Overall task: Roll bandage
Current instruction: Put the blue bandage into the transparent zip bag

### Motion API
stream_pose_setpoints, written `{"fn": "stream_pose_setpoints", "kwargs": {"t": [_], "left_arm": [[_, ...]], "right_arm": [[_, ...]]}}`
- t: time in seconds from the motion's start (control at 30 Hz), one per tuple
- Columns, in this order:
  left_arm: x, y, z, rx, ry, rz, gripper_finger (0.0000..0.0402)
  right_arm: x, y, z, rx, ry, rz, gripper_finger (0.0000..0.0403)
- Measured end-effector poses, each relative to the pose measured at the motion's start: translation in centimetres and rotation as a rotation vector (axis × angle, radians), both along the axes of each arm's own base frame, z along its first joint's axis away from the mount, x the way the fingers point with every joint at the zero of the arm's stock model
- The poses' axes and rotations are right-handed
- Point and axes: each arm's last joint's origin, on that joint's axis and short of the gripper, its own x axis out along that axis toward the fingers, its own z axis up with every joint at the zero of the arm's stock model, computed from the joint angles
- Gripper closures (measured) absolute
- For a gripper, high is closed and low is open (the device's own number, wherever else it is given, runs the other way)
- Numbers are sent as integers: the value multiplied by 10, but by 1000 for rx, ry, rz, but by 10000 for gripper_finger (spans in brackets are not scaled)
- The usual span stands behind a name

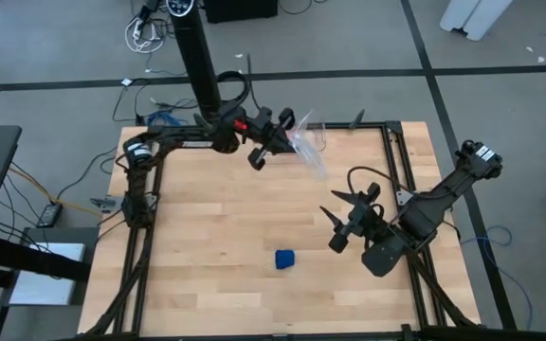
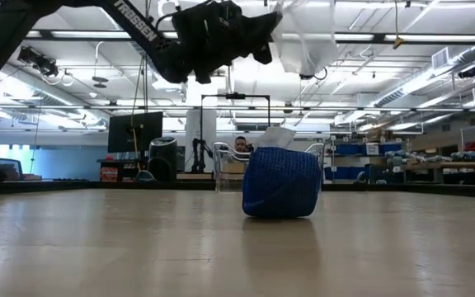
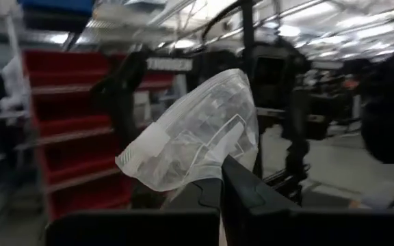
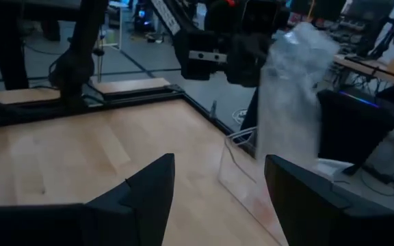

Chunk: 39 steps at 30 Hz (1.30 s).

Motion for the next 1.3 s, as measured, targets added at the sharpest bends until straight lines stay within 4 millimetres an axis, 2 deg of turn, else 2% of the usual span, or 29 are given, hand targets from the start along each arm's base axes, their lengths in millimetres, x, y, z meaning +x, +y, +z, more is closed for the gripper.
{"fn": "stream_pose_setpoints", "kwargs": {"t": [0.1,0.23,0.47,0.63,0.8,0.93,1.17,1.3], "left_arm": [[-1,0,3,44,60,91,401],[-9,-5,8,147,217,333,401],[-33,-45,31,294,401,445,401],[-49,-65,48,343,475,553,401],[-69,-87,56,358,472,556,401],[-91,-104,43,381,509,624,401],[-121,-142,-1,407,625,705,401],[-130,-163,-26,463,674,787,401]], "right_arm": [[0,-1,-3,11,13,10,177],[-1,-4,-5,15,47,21,178],[-2,-13,-12,22,86,-10,187],[-2,-12,-33,43,62,-4,188],[-5,-10,-66,76,19,10,188],[-2,-11,-88,115,2,74,188],[19,-9,-103,302,63,468,188],[36,0,-121,339,164,590,187]]}}
